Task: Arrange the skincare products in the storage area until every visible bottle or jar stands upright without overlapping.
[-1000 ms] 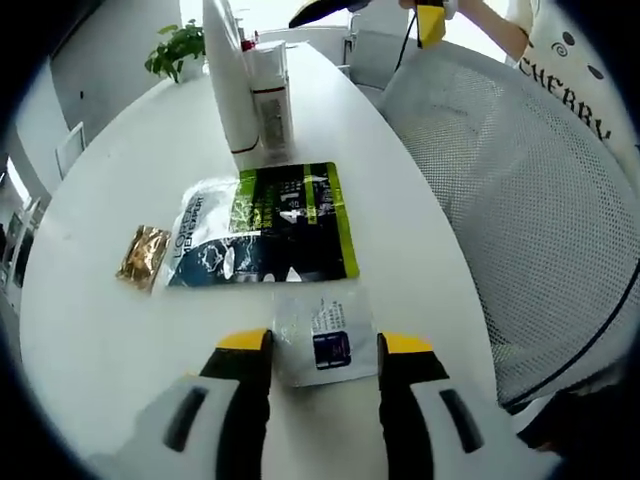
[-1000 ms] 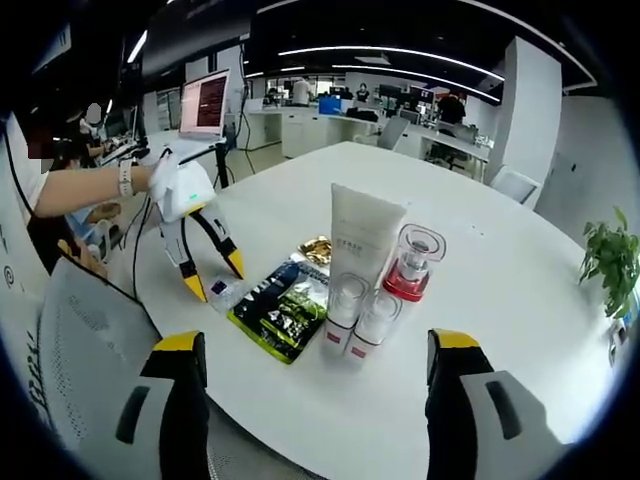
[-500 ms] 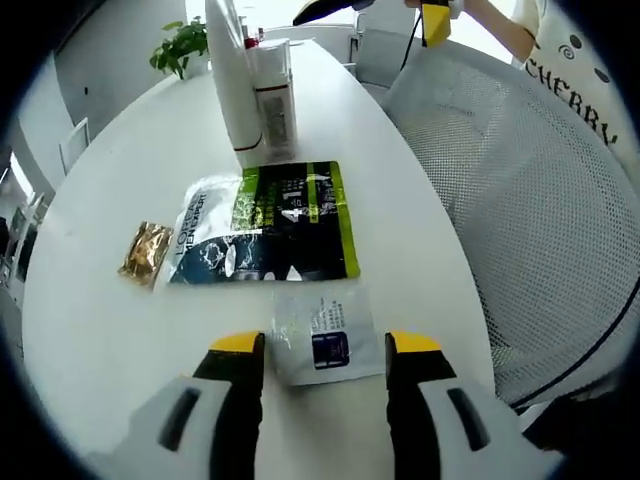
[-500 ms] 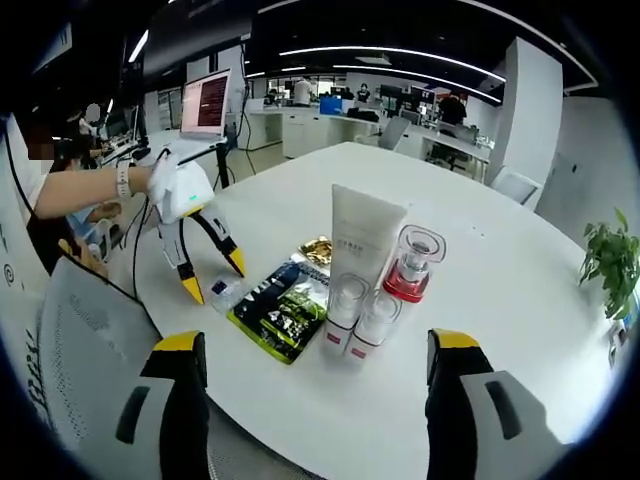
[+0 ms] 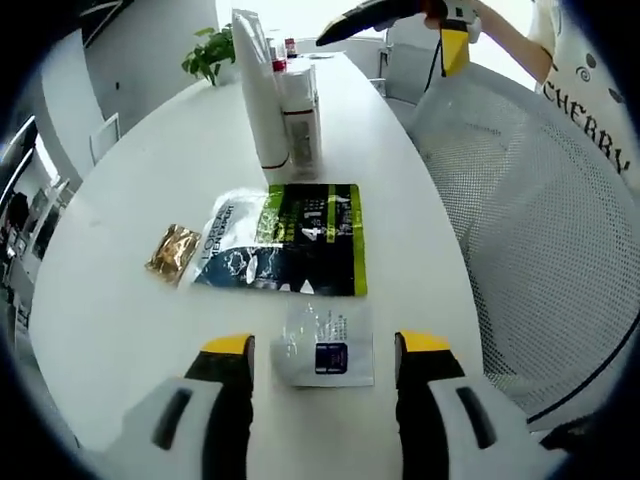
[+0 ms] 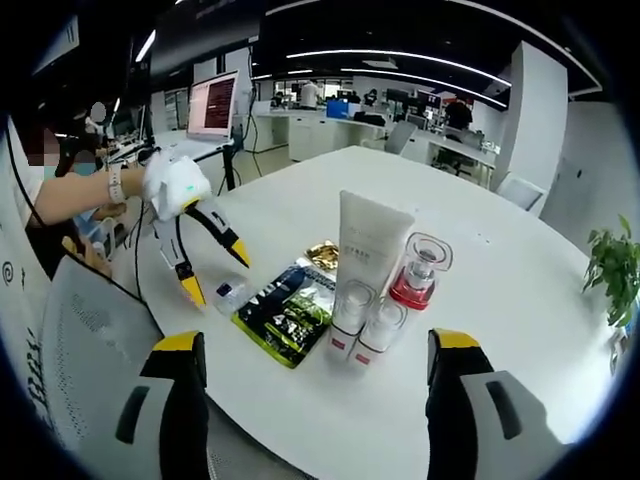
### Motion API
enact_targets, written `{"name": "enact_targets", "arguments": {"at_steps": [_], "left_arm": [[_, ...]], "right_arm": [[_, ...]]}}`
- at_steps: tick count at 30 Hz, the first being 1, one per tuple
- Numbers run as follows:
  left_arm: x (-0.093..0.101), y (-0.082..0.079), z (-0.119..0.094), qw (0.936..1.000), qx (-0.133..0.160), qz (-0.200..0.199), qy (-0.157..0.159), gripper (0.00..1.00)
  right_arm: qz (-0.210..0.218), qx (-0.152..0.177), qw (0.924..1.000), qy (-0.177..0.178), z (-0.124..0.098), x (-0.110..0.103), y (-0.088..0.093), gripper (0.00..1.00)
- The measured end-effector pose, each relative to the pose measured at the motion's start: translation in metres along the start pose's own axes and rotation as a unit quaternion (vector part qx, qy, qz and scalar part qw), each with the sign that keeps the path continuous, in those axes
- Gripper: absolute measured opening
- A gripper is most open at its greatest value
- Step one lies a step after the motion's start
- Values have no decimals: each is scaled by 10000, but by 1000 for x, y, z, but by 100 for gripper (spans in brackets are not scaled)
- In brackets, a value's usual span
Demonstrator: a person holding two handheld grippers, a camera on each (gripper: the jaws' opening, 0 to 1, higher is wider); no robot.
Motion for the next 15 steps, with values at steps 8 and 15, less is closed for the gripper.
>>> {"name": "enact_targets", "arguments": {"at_steps": [8,15], "left_arm": [[-1,-3,-14,9986,71,-283,-451,59],[0,-12,-26,9954,305,-494,-760,65]], "right_arm": [[-14,44,10000,15,-3,2,1,92],[-13,113,9999,53,-7,4,1,92]]}}
Point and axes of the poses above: the point that each gripper's makers call its tool centre point, and the gripper's own axes: z roughly forward along the fingers, x roughly to its right, y roughly out of its underside, the point moved 6 cm from there along -z, roughly backward along the fingers, and after that the axes turned 3 degrees about -y, right-handed, at the moved point
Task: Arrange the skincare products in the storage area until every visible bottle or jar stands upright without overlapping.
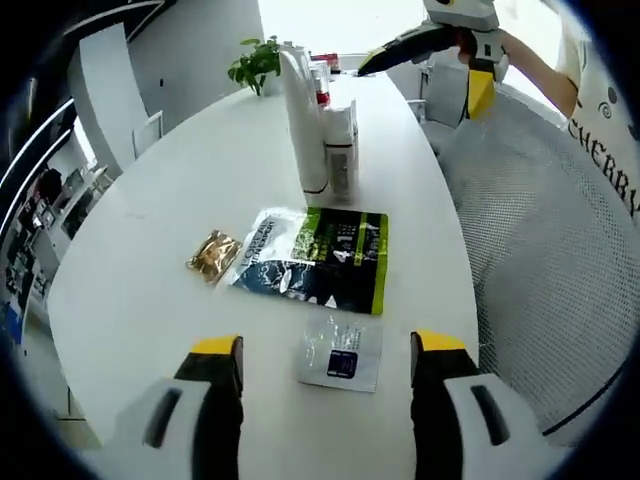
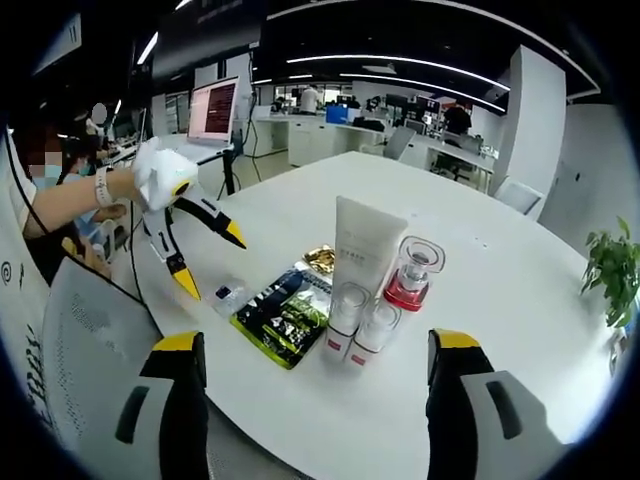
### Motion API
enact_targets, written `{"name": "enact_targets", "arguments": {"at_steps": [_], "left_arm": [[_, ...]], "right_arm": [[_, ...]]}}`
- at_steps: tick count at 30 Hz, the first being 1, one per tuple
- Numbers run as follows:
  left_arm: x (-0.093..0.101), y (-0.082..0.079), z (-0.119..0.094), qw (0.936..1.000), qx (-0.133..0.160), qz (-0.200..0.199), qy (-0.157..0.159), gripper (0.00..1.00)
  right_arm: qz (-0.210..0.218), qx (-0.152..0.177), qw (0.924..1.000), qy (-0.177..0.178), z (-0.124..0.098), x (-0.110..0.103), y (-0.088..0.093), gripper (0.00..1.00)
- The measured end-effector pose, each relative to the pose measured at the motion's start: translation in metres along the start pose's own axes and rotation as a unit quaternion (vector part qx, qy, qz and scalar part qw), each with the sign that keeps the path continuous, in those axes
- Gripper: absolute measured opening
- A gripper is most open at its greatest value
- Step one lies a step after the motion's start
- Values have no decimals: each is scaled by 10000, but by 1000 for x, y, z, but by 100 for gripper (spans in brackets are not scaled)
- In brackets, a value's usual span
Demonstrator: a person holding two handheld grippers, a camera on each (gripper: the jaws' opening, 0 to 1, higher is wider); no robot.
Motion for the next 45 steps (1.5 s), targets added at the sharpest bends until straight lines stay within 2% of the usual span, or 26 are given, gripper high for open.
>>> {"name": "enact_targets", "arguments": {"at_steps": [15,18,25,31,45], "left_arm": [[8,-17,-25,9975,289,-349,-541,77],[11,-22,-31,9959,422,-487,-641,79],[18,-27,-42,9935,468,-612,-837,86],[21,-32,-51,9900,646,-811,-955,92],[33,-39,-67,9848,784,-1028,-1161,99]], "right_arm": [[-63,93,9999,55,-9,2,1,92],[-78,93,9999,56,-9,2,1,92],[-126,143,9998,41,-11,1,-1,93],[-168,169,9997,47,-13,0,-2,93],[-274,226,9994,-4,-18,-5,-4,93]]}}
Point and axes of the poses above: the point that each gripper's makers call its tool centre point, and the gripper's own axes: z roughly forward along the fingers, x roughly to its right, y roughly out of its underside, the point moved 6 cm from there along -z, roughly backward along the fingers, and after that the axes turned 3 degrees about -y, right-handed, at the moved point
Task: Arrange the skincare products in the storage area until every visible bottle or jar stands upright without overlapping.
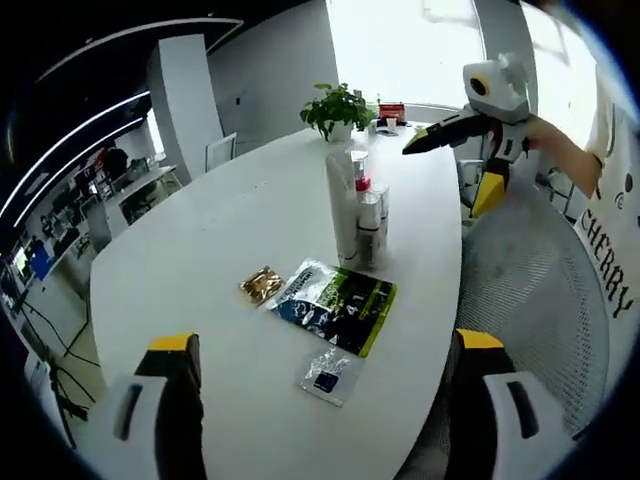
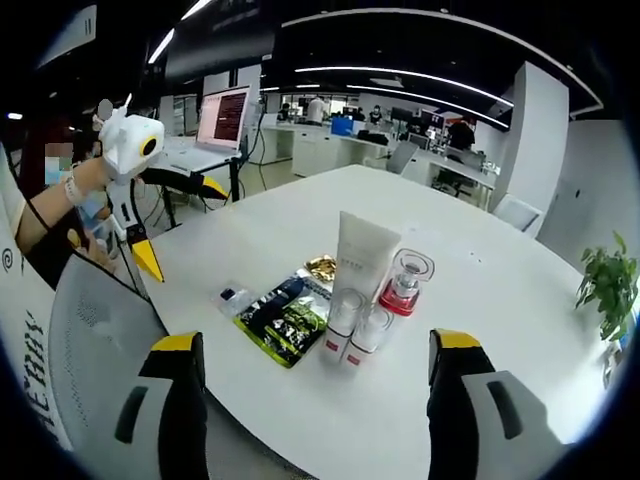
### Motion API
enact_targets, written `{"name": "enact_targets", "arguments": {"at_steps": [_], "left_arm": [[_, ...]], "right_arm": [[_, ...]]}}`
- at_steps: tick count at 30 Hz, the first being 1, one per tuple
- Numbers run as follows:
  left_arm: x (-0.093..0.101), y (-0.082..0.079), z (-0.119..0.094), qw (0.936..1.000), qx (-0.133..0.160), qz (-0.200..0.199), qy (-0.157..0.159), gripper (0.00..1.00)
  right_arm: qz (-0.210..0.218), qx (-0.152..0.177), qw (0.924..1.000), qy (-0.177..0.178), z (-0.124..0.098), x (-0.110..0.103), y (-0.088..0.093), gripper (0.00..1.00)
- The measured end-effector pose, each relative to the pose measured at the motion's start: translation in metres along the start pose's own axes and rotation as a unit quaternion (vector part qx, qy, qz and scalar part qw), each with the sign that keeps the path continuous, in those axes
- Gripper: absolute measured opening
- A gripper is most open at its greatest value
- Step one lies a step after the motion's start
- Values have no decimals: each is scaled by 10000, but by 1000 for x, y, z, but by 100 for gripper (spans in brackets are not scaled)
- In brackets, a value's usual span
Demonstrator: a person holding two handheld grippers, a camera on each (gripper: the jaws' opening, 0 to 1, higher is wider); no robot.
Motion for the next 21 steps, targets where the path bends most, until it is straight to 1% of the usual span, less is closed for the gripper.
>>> {"name": "enact_targets", "arguments": {"at_steps": [5,9,14,21], "left_arm": [[2,1,-3,9999,-22,-87,-58,99],[4,1,-6,9999,-54,-79,-106,99],[5,0,-8,9998,-2,-115,-185,99],[3,4,-7,9995,10,-166,-253,99]], "right_arm": [[-32,1,10000,-33,-2,-1,0,93],[-59,-12,10000,-56,-3,-1,-1,93],[-83,-25,9999,-73,-6,-1,-1,94],[-127,-169,9997,-103,-8,-2,4,94]]}}
Point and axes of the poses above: the point that each gripper's makers call its tool centre point, and the gripper's own axes: z roughly forward along the fingers, x roughly to its right, y roughly out of its underside, the point moved 6 cm from there along -z, roughly backward along the fingers, and after that the axes turned 3 degrees about -y, right-handed, at the moved point
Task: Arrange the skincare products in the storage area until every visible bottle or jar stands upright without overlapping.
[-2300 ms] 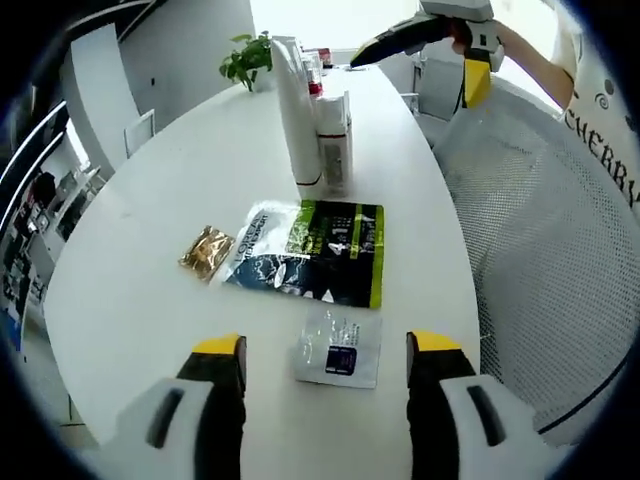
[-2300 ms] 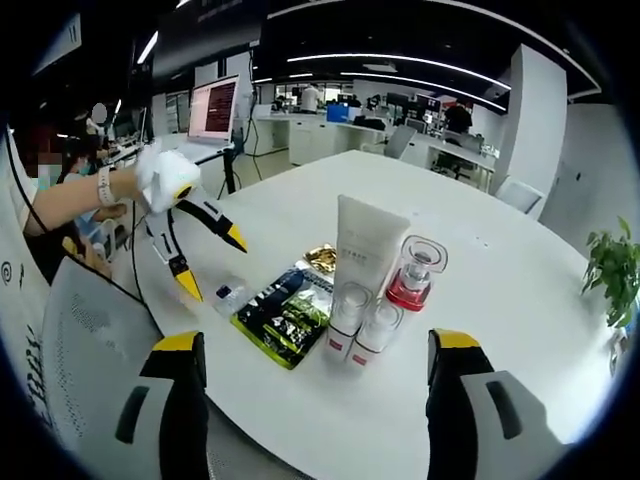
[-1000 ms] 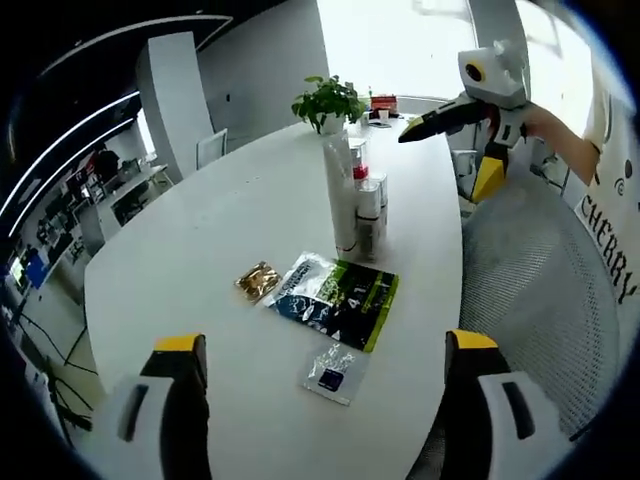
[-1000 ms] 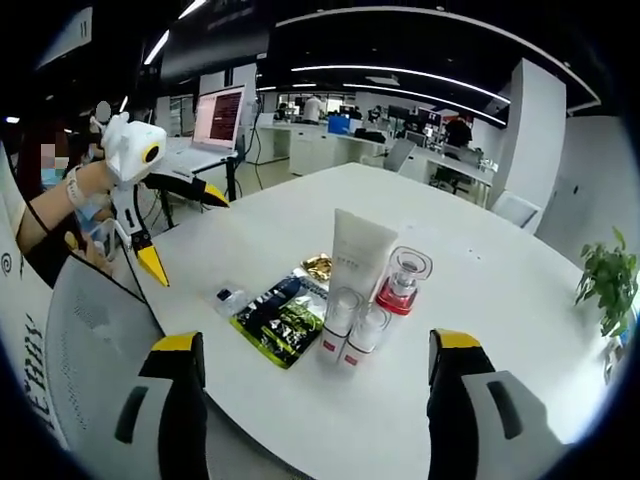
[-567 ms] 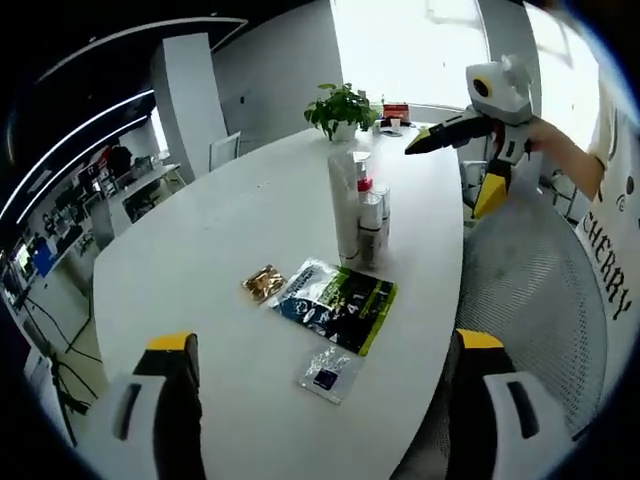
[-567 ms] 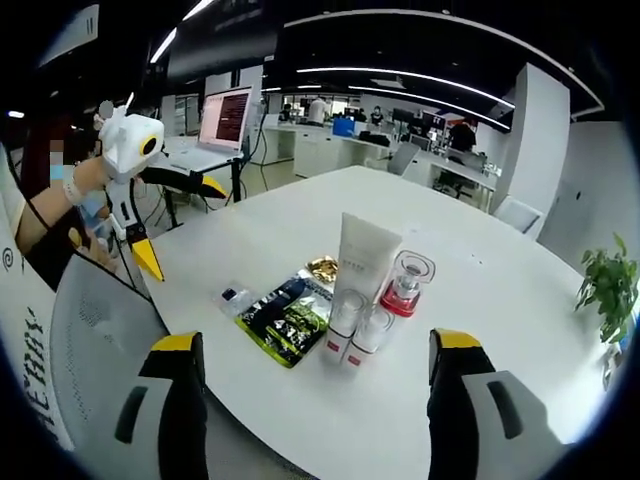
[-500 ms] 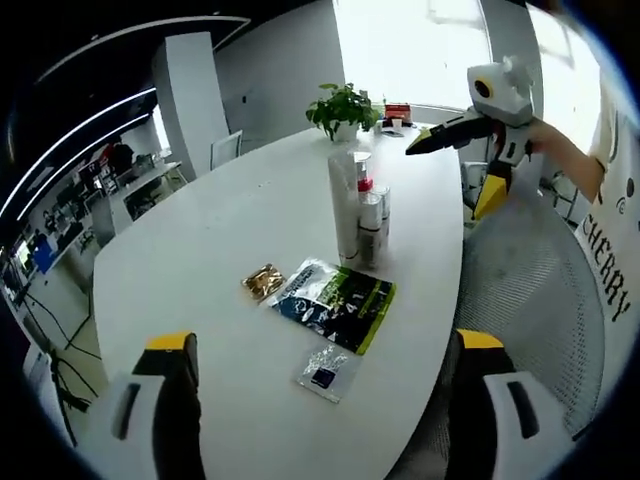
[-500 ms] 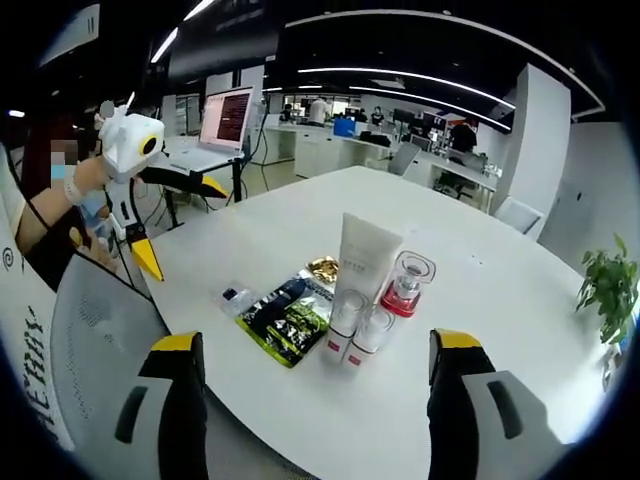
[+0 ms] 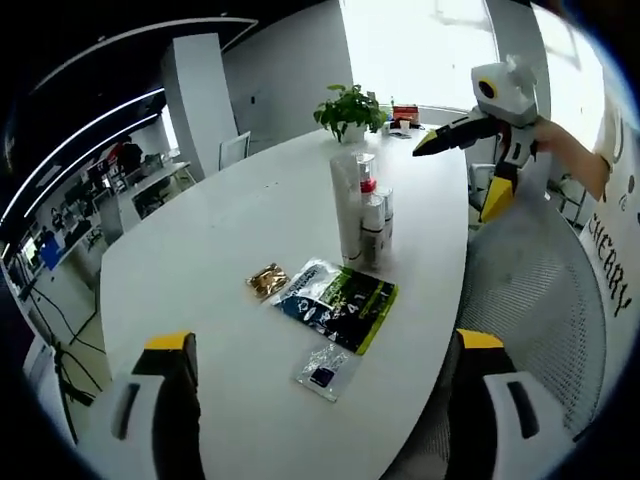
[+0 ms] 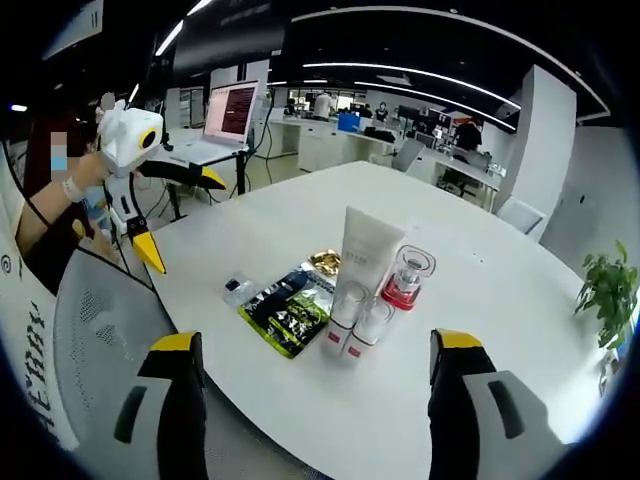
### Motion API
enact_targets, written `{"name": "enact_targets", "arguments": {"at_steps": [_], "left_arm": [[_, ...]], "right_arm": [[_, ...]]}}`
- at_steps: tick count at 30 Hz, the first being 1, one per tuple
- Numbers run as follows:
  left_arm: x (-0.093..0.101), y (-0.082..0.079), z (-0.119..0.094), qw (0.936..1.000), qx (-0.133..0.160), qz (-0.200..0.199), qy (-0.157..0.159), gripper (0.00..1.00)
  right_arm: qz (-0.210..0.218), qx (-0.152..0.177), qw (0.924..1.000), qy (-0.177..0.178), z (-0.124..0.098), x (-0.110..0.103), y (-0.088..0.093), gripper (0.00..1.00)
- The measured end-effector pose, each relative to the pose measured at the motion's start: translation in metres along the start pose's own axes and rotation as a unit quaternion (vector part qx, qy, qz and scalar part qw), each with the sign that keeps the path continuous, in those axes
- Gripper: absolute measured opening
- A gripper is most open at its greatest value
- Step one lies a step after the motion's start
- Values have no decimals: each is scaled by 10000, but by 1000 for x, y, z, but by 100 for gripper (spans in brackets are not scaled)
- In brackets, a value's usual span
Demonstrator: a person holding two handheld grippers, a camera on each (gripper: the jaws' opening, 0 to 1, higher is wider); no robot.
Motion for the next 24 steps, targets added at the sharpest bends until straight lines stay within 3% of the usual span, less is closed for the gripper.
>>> {"name": "enact_targets", "arguments": {"at_steps": [7,24], "left_arm": [[-2,0,6,9998,92,-172,98,99],[-15,-16,36,9990,-81,249,353,99]], "right_arm": [[-23,-68,10000,3,0,3,1,93],[2,-113,9999,54,8,20,1,93]]}}
Point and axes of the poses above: the point that each gripper's makers call its tool centre point, and the gripper's own axes: z roughly forward along the fingers, x roughly to its right, y roughly out of its underside, the point moved 6 cm from there along -z, roughly backward along the fingers, and after that the axes turned 3 degrees about -y, right-handed, at the moved point
